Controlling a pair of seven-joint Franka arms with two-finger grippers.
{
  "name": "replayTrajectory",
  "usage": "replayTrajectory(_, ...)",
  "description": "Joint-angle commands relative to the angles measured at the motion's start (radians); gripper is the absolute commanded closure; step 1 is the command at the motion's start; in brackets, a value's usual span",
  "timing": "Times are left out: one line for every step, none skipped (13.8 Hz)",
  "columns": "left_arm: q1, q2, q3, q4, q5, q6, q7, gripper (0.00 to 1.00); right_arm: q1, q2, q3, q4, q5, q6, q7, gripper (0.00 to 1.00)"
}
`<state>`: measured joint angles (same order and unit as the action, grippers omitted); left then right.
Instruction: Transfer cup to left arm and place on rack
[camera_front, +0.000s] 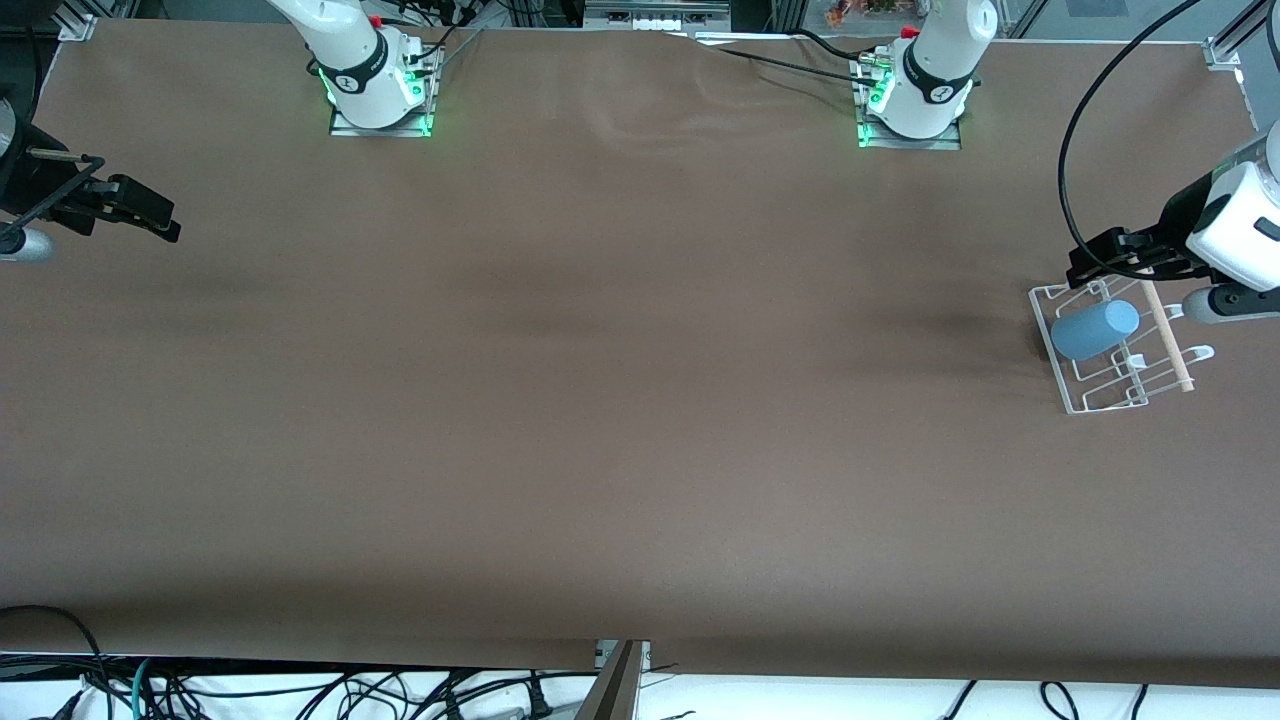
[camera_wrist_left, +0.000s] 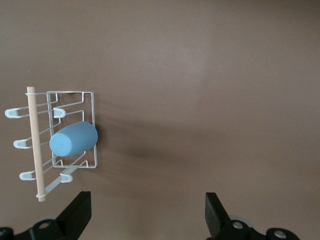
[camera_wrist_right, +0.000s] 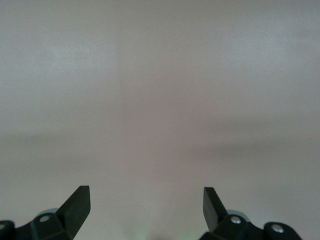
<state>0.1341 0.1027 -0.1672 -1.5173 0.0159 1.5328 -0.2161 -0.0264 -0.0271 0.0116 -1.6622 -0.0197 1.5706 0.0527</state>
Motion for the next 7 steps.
replayTrajectory(0.024, 0.012, -0.002, 0.074, -0.037, -0.036, -0.025, 0.00, -0.007, -0.011, 0.010, -0.001, 0.000, -0.006, 0.010, 0.00)
replayTrajectory(0.016, 0.012, 0.000, 0.081, -0.037, -0.054, -0.020, 0.00, -0.007, -0.011, 0.010, -0.001, 0.000, -0.006, 0.010, 0.00)
replayTrajectory(0.007, 0.003, 0.002, 0.075, -0.036, -0.059, -0.020, 0.00, -0.007, -0.011, 0.011, -0.001, 0.000, -0.004, 0.010, 0.00)
replayTrajectory(-0.007, 0.002, 0.002, 0.068, -0.033, -0.059, -0.022, 0.00, -0.007, -0.011, 0.010, -0.001, 0.000, -0.004, 0.010, 0.00)
replayTrajectory(-0.010, 0.002, 0.003, 0.065, -0.033, -0.059, -0.022, 0.00, -0.007, -0.011, 0.011, 0.001, 0.000, -0.003, 0.010, 0.00)
replayTrajectory(-0.011, 0.003, 0.003, 0.063, -0.030, -0.059, -0.022, 0.00, -0.007, -0.010, 0.011, 0.001, 0.000, -0.001, 0.010, 0.00)
replayTrajectory(-0.011, 0.006, 0.002, 0.066, -0.028, -0.063, -0.023, 0.00, -0.007, -0.011, 0.011, 0.001, 0.000, -0.003, 0.010, 0.00)
